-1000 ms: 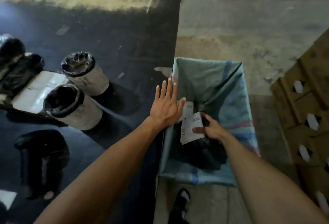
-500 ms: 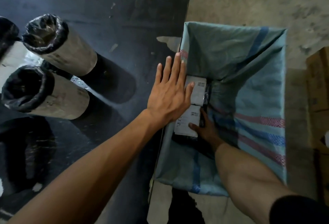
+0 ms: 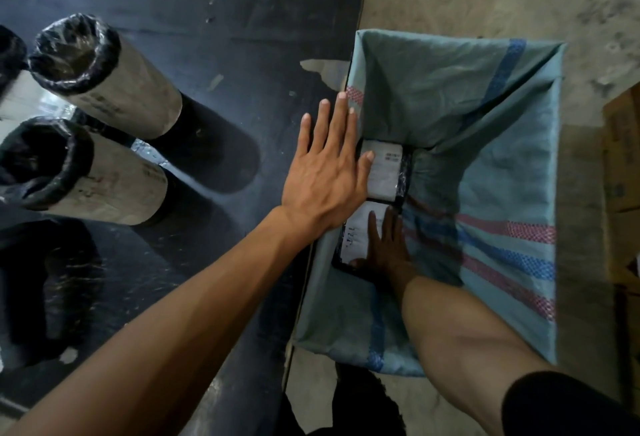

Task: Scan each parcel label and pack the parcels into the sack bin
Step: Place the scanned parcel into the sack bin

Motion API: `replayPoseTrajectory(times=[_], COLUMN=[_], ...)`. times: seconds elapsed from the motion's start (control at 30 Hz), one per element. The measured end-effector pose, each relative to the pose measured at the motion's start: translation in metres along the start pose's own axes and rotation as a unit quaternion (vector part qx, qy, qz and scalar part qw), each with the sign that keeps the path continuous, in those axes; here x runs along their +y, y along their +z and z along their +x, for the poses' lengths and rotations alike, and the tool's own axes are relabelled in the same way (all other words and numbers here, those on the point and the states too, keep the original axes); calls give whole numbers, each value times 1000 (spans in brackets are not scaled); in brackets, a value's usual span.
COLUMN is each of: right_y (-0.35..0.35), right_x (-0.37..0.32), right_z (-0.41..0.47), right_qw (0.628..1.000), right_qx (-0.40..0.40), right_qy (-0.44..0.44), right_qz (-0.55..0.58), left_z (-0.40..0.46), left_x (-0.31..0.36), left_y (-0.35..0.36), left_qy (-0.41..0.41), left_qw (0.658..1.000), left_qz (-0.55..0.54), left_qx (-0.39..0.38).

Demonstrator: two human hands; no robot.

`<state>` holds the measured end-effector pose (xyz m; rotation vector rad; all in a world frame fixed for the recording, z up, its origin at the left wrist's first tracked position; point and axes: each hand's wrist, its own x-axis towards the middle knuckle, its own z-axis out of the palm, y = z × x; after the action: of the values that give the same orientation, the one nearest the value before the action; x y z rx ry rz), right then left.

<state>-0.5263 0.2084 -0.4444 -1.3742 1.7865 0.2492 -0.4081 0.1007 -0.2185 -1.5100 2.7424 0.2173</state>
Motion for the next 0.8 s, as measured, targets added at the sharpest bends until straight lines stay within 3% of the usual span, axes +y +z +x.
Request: replayPoseTrajectory(times=[0.3,0.53,0.8], right_y=[-3,-51,-111], right_x=[-5,-2,-26], right_z=[3,-6,-34], right_qw=[1000,994,1000], right_qx=[-14,-103,-14], right_qy=[13,19,2], right_qz=[-12,-37,1], left_z=[0,-1,-2], left_x=[-1,-2,-5], left_y=[3,3,1], left_qy=[-1,4,12], left_qw=[1000,1000,999], left_qz=[5,-9,-39], left_qx=[-3,-4,-6])
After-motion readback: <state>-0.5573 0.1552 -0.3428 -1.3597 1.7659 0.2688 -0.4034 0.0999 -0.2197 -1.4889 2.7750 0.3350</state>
